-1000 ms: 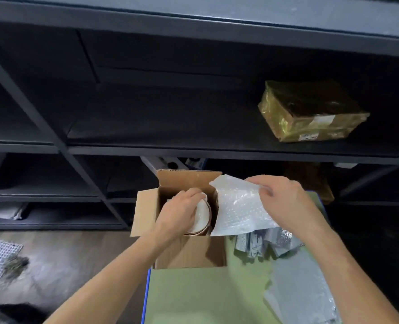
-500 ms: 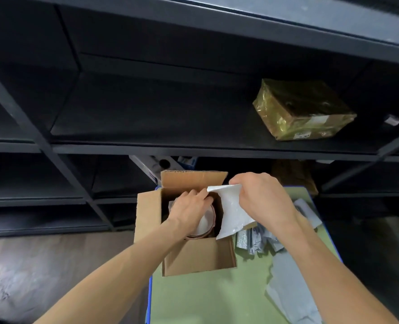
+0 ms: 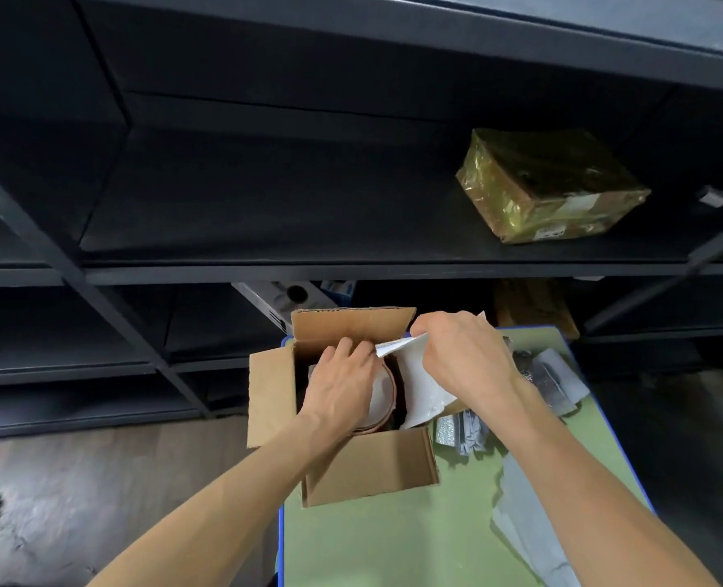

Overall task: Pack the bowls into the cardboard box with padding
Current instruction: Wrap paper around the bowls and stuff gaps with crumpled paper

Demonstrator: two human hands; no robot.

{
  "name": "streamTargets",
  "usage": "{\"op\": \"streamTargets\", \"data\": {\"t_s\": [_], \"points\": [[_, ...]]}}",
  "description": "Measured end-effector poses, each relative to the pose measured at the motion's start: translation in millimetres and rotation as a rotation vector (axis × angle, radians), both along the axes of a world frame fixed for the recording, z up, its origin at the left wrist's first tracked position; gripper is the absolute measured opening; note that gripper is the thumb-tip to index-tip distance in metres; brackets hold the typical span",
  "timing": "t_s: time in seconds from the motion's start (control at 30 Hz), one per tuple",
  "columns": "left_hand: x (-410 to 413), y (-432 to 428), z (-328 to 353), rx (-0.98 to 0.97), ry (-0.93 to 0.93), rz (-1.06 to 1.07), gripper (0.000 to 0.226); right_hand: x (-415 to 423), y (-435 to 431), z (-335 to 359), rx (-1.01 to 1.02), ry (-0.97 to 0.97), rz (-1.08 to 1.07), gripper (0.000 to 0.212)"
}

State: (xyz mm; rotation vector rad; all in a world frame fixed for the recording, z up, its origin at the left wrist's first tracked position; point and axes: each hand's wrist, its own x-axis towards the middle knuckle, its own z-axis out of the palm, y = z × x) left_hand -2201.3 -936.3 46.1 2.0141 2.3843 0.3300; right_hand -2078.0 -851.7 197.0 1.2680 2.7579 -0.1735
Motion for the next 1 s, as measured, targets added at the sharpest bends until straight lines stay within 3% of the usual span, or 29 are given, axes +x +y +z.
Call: {"op": "streamTargets", "data": {"t_s": [0.13,0.33,0.5,0.67,0.9,1.0], "points": [[-4.1,-8.3,-1.0,0.048,-0.013,0.079,0.047,-9.0,5.0,-12.3,-0.009,-0.052,0.002,0.03],[-2.8,-12.1,6.8,0.041,-0.117,0.17,0.035,-17.6,3.3,-40.5,-0.058,-0.102,-0.025,0.023],[-7.1,-10.6,6.4,-0.005,-0.229,0.152,0.046,-20.3,1.5,-48.2,0.006,-0.113,0.018,0.015],[-7.8,-14.0,4.1,-0.006,-0.255,0.126,0.046,-27.2,-4.2,-60.5,0.06,-0.169,0.12,0.013],[-9.6,-20.7,3.3,0.037,-0.218,0.176,0.029,-36.5,-10.7,-79.4,-0.089,-0.198,0.1,0.02],[-12.4,-25.6,1.9,0.065,-0.188,0.197,0.032,-33.1,-12.3,-69.8,0.038,-0.182,0.147,0.017]]}}
